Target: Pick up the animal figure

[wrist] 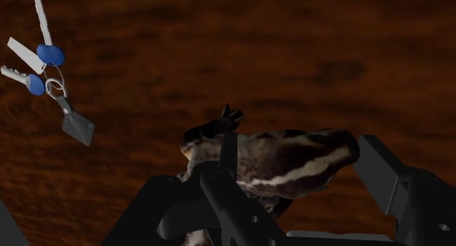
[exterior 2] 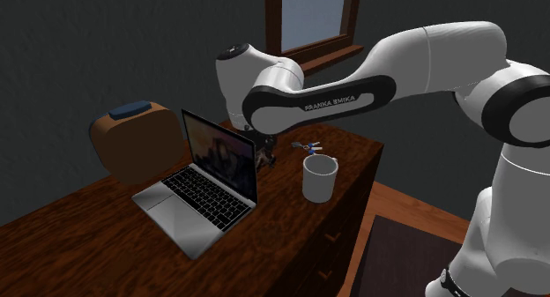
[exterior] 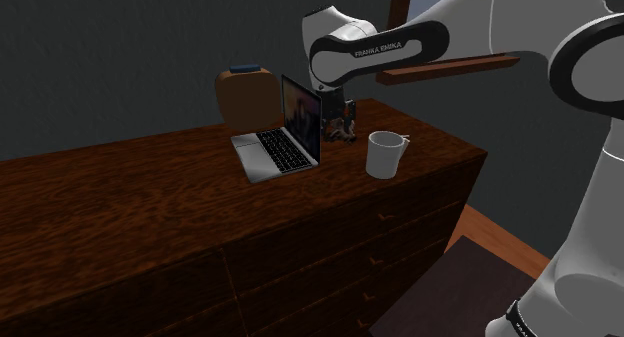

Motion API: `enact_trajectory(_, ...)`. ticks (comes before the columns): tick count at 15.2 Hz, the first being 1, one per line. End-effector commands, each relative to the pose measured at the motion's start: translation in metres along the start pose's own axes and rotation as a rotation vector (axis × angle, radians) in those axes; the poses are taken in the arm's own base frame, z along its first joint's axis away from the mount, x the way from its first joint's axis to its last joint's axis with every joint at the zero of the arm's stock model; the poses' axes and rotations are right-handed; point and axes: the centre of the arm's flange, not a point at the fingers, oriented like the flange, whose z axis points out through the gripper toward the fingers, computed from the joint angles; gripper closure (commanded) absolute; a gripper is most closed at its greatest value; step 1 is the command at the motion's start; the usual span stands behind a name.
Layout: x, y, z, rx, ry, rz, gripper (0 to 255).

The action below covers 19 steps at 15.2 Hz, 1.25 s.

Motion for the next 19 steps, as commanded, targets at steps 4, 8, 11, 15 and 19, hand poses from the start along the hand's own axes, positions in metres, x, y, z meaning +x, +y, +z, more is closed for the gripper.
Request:
enact_trajectory(4,0.0,0.002,-0.007,-0.001,-0.006,-0.001,255)
enact_trajectory(8,0.001,0.007,-0.028,-0.001,-0.006,-0.001,255)
enact_trajectory(11,0.002,0.01,-0.043,-0.001,-0.006,-0.001,255)
enact_trajectory(15,0.003,0.015,-0.064,-0.001,-0.006,-0.001,255)
enact_trajectory(19,0.004,0.018,-0.075,-0.001,-0.006,-0.001,255)
